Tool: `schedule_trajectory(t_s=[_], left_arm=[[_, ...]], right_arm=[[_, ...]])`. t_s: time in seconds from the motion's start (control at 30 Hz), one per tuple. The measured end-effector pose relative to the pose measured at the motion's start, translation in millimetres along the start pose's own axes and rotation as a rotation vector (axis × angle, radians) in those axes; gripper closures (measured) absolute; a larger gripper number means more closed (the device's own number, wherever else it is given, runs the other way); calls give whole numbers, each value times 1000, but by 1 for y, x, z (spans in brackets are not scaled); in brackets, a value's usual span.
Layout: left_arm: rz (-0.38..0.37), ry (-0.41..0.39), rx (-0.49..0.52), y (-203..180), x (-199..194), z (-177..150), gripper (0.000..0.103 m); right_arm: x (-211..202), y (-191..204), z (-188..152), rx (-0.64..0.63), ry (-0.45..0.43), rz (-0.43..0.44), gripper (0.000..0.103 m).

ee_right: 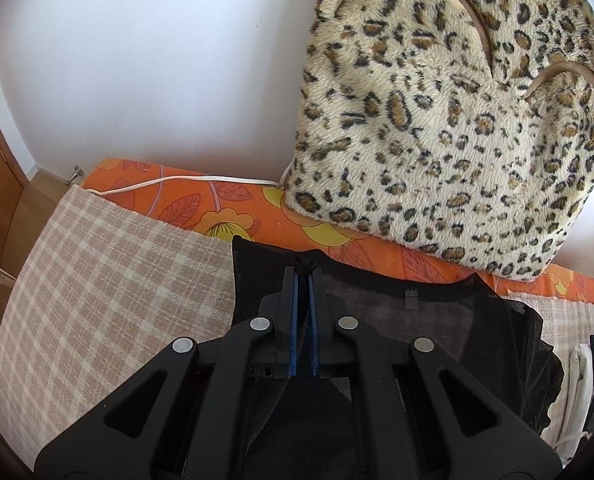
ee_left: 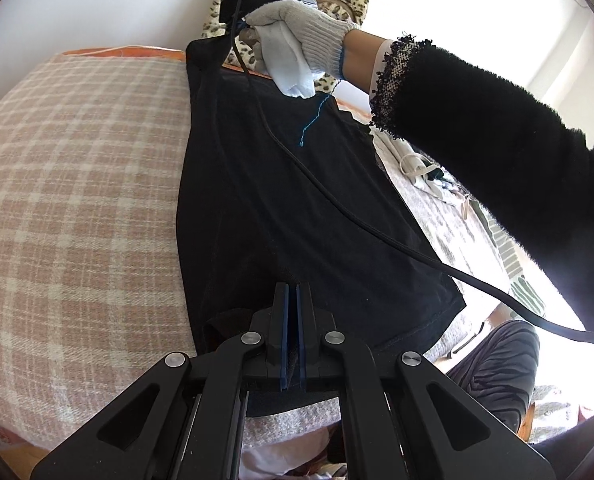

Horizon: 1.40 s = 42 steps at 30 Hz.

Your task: Fold small clothes

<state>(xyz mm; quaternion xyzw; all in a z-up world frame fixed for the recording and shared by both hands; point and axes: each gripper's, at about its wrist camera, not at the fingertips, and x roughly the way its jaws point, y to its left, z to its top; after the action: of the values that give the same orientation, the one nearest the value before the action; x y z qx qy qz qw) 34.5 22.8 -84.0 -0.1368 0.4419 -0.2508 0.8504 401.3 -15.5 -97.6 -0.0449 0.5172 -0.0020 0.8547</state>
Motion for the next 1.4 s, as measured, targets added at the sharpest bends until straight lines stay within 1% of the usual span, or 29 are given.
schedule_trajectory(t_s=[0.17, 0.43, 0.57, 0.67, 0.7, 0.73, 0.77, 0.8, 0.83, 0.87, 0.9, 0.93, 0.97, 1.0, 1.03, 1.07, 1.13, 1.2, 1.33, 1.4], left_arm=[[-21, 43, 26, -12, 18, -1, 101], [-38, 81, 59, -27, 37, -1, 101], [-64, 99, 77, -34, 45, 1, 101], [-105, 119, 84, -40, 49, 0, 101], [-107, 124, 83, -41, 51, 0, 100], [-122, 129, 77, -41, 53, 0, 95], [-159, 136, 63, -41, 53, -1, 91], [-192, 142, 45, -40, 53, -1, 83], [-226, 148, 29, -41, 52, 0, 78], [-263, 145, 26, -42, 49, 0, 78], [-278, 139, 39, -45, 46, 0, 78], [-275, 128, 65, -48, 41, 2, 77], [-265, 111, 96, -51, 35, 3, 76], [-247, 91, 119, -52, 29, 4, 75], [-223, 71, 130, -51, 23, 6, 74], [-209, 55, 126, -48, 17, 8, 74], [-198, 28, 90, -35, 5, 14, 74], [-160, -10, 47, -21, -4, 19, 74], [-62, -80, -15, 5, -20, 26, 74], [-27, -98, -36, 16, -25, 31, 74]], right_arm=[[5, -29, -7, 20, 15, -31, 98], [18, -68, -28, 49, 38, -68, 98], [24, -82, -37, 61, 46, -75, 97], [30, -87, -40, 62, 53, -81, 98], [32, -88, -42, 63, 57, -81, 97], [35, -89, -43, 64, 60, -81, 98], [37, -89, -44, 65, 63, -78, 97], [39, -90, -45, 63, 65, -79, 97], [42, -90, -46, 60, 71, -77, 97], [45, -91, -47, 56, 84, -68, 97], [48, -91, -48, 52, 91, -67, 97], [49, -92, -49, 49, 95, -72, 92], [49, -93, -49, 50, 98, -73, 78], [46, -95, -51, 55, 96, -72, 68], [42, -97, -51, 59, 88, -78, 52], [37, -100, -52, 61, 73, -84, 49], [20, -108, -53, 60, 54, -88, 49], [1, -119, -55, 78, 38, -72, 49], [-46, -144, -79, 135, -1, -31, 48], [-69, -153, -97, 151, -2, 20, 48]])
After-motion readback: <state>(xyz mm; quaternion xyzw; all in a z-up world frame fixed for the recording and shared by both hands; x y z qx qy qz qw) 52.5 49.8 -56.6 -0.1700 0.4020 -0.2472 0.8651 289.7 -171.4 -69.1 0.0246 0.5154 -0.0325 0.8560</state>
